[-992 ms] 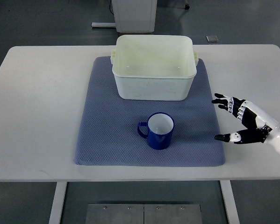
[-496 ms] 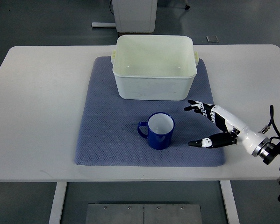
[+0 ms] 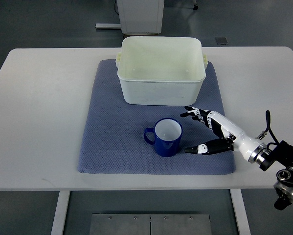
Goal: Place cup in box with right hand
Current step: 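Close the right hand fingers around the blue mug's body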
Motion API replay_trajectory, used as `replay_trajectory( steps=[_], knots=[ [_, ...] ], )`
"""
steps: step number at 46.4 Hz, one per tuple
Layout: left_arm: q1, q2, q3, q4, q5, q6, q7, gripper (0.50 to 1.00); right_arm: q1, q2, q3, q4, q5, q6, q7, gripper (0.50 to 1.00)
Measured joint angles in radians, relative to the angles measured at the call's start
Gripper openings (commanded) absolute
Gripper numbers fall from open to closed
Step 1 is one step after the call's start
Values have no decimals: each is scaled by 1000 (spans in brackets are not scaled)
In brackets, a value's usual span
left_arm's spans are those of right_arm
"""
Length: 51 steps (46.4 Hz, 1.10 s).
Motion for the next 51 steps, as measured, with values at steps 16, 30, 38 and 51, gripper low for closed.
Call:
replay_trajectory(
  steps=[16, 30, 38, 51],
  knots=[
    [0, 0, 0, 0, 0, 0, 0, 1000, 0, 51, 0, -36, 1, -4, -34, 1000],
    [0, 0, 0, 0, 0, 0, 0, 1000, -1, 81, -1, -50, 9, -20, -41, 1000],
    [0, 0, 0, 0, 0, 0, 0, 1000, 0, 92, -1, -53, 9, -21, -42, 1000],
    [0, 0, 0, 0, 0, 0, 0, 1000, 1, 114, -1, -57, 11, -22, -70, 1000]
  ],
)
